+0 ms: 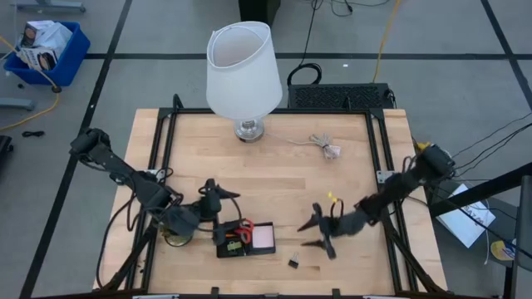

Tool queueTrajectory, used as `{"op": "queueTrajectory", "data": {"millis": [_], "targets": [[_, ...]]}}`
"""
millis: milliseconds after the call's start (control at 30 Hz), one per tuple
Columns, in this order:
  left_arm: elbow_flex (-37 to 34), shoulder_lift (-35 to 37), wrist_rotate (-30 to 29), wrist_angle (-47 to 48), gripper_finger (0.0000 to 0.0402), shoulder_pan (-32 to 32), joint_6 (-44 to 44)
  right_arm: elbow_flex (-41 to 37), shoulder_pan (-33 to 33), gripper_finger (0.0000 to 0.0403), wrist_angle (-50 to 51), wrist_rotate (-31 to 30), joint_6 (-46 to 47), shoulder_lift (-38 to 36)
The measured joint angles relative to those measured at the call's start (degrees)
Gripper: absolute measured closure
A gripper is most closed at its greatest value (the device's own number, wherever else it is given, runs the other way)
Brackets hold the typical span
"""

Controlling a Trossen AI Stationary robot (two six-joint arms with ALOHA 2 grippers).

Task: Pick and place office supplies into organizer
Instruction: Put the black paper clip into the black desk organizer

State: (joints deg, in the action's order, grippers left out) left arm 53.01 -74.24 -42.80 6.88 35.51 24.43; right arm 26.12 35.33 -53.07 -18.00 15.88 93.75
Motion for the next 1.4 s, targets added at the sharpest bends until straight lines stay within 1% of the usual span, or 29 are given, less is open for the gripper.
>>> {"op": "queueTrajectory", "data": {"millis": [67,200,300,433,567,667,800,900,967,1100,1233,1400], "targets": [[0.00,0.02,-1.58,-1.96,0.0027,-0.52,-1.65,2.69,2.68,0.0172,-0.21,-2.86,0.57,3.29],[0.02,0.00,-1.62,-2.32,0.0017,-2.92,-1.31,9.48,6.57,0.0177,0.75,-4.03,0.59,11.05],[0.00,0.00,-1.61,-2.46,0.0016,-3.89,-0.78,14.70,9.27,0.0192,9.06,-7.68,1.06,15.11],[0.01,0.00,-1.26,-2.52,0.0016,-4.30,-0.24,20.17,12.19,0.0208,19.56,-15.11,4.72,16.62],[0.02,0.00,-1.27,-2.48,0.0016,-4.74,1.67,23.55,14.81,0.0212,20.68,-21.41,5.72,16.87],[0.01,0.00,-1.17,-2.76,0.0016,-4.57,1.90,25.55,16.41,0.0210,20.68,-24.23,5.77,17.74],[0.01,0.00,-0.70,-2.24,0.0016,-4.24,4.36,29.35,16.86,0.0209,21.91,-24.33,9.02,22.76],[0.02,0.00,1.53,-2.33,0.0016,-4.04,4.80,33.06,16.57,0.0211,23.03,-25.57,8.90,27.26],[0.00,0.00,1.68,-2.75,0.0016,-3.72,4.69,35.63,16.34,0.0211,25.63,-26.40,8.94,29.10],[0.01,0.00,1.94,-2.75,0.0016,-3.31,4.61,39.10,16.19,0.0212,33.17,-30.37,9.82,30.05],[0.01,0.00,2.04,-2.43,0.0016,-2.49,4.48,39.95,16.66,0.0218,34.30,-34.06,9.67,30.05],[0.01,0.00,1.97,-2.50,0.0016,-1.60,4.15,39.95,16.50,0.0231,36.32,-34.62,13.88,30.02]]}}
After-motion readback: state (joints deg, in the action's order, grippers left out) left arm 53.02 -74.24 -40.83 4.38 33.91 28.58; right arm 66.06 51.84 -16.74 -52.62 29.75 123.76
